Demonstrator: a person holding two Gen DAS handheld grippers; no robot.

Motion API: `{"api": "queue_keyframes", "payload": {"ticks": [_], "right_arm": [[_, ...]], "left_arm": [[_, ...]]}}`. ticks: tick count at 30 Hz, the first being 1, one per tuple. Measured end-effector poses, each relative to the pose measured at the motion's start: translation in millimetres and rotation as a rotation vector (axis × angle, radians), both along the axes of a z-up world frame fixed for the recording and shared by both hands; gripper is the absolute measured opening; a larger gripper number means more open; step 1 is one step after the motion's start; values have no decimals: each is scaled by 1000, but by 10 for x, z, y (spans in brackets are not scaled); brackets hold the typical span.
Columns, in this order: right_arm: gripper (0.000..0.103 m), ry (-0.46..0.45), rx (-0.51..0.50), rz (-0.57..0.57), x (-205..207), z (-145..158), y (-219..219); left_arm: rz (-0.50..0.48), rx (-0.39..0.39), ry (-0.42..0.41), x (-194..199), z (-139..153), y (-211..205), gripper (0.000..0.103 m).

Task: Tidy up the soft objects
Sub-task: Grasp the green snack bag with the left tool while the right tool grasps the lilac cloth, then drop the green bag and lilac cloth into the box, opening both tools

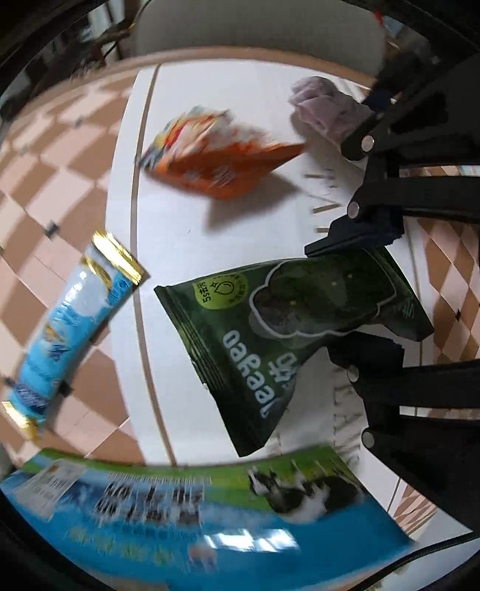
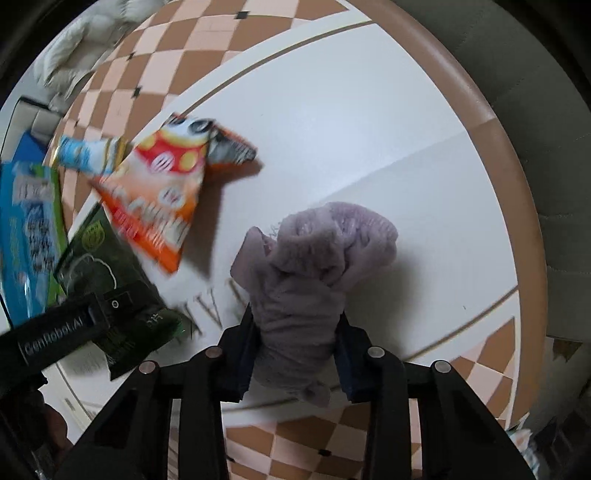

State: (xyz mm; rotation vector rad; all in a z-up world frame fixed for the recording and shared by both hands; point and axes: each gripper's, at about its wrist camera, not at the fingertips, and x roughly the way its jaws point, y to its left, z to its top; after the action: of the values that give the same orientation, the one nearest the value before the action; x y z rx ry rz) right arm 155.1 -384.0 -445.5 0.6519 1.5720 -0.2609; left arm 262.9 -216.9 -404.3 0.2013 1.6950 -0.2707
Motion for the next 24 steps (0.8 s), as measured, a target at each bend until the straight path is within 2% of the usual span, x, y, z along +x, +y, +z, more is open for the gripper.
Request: {"api": "queue_keyframes", "payload": {"ticks": [2, 3, 8, 12, 13, 16, 18, 21, 24], "right_arm": [[39, -32, 8, 22, -77, 164, 62], [39, -53, 16, 32, -115, 275, 91], [39, -196, 53, 111, -96, 1032, 381], [39, -290, 109, 185, 250, 1535, 754], [39, -309, 129, 210, 378, 1646, 880], [39, -340, 162, 289, 713, 1859, 1432], [39, -335, 163, 335, 970, 1861, 1807], [39, -301, 159, 376, 1281, 1756, 2278], [39, -259, 138, 399, 1494, 1596, 2628]], "left_arm": [[-28, -41, -31, -111, 220, 45, 34], [-39, -87, -46, -178, 410, 98, 34], [-39, -221, -150, -256, 1268, 551, 34], [8, -229, -251, 0, 1877, 1228, 34], [19, -223, -267, 83, 1948, 1395, 34], [59, -168, -318, 470, 2110, 1928, 34], [82, -112, -347, 694, 2119, 2232, 34], [121, -38, -343, 1071, 1947, 2664, 34], [179, -21, -289, 1422, 1680, 3058, 34]]}}
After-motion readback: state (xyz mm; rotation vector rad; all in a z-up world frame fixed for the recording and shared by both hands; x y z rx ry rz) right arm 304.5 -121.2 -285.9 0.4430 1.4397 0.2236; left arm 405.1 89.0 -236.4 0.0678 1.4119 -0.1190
